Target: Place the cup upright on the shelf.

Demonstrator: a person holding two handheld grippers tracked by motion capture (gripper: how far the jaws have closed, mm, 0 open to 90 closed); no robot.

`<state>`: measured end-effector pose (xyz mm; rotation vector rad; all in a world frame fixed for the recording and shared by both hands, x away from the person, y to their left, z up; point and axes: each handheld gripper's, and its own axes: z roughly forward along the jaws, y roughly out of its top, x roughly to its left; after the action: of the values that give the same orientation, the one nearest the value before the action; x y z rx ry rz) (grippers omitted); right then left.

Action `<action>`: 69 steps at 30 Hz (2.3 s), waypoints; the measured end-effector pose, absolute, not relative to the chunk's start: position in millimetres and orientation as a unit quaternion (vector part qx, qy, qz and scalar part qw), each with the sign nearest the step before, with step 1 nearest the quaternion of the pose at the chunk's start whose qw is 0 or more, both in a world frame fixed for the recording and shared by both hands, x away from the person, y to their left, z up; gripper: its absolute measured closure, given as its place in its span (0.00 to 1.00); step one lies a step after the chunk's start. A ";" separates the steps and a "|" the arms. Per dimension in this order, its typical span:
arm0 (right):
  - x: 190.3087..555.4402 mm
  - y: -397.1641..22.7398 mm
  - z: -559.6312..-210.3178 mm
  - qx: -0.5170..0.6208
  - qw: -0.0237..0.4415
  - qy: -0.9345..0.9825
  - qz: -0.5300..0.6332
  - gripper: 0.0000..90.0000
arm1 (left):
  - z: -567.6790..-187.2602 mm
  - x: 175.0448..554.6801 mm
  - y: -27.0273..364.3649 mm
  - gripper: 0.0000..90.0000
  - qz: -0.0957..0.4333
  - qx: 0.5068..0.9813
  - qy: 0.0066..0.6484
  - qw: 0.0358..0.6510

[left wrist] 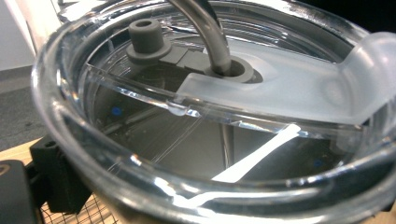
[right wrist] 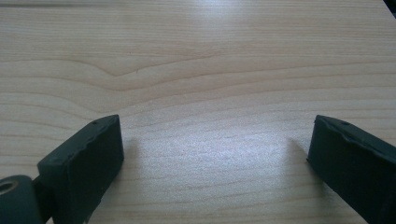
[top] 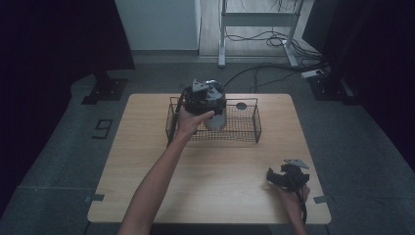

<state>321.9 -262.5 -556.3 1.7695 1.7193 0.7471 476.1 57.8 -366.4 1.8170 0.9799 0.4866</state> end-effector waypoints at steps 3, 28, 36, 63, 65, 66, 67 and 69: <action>321.9 -262.6 -556.3 0.659 0.278 0.641 0.278 0.03 | -367.9 480.8 56.1 0.05 0.198 0.750 0.399 0.489; 321.8 -262.7 -556.3 0.659 0.279 0.641 0.278 0.04 | -396.3 510.8 40.6 0.05 0.204 0.754 0.424 0.459; 321.6 -262.7 -556.3 0.659 0.279 0.641 0.278 0.04 | -408.8 517.6 37.9 0.05 0.204 0.760 0.431 0.442; 321.6 -262.6 -556.3 0.659 0.278 0.641 0.278 0.04 | -453.9 528.0 30.2 0.05 0.195 0.768 0.450 0.413; 321.6 -262.6 -556.3 0.659 0.278 0.641 0.278 0.04 | -455.0 527.9 30.0 0.05 0.194 0.768 0.450 0.413; 321.6 -262.6 -556.3 0.659 0.278 0.641 0.278 0.04 | -456.4 526.9 29.5 0.05 0.197 0.767 0.448 0.415; 321.6 -262.6 -556.3 0.659 0.278 0.641 0.278 0.04 | -456.3 526.7 29.4 0.05 0.197 0.768 0.446 0.415; 321.6 -262.6 -556.3 0.659 0.278 0.641 0.278 0.04 | -456.4 526.5 29.3 0.05 0.196 0.768 0.446 0.415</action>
<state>321.6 -262.6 -556.3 1.7692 1.7197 0.7473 526.5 29.3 -456.4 1.9303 1.1195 0.4926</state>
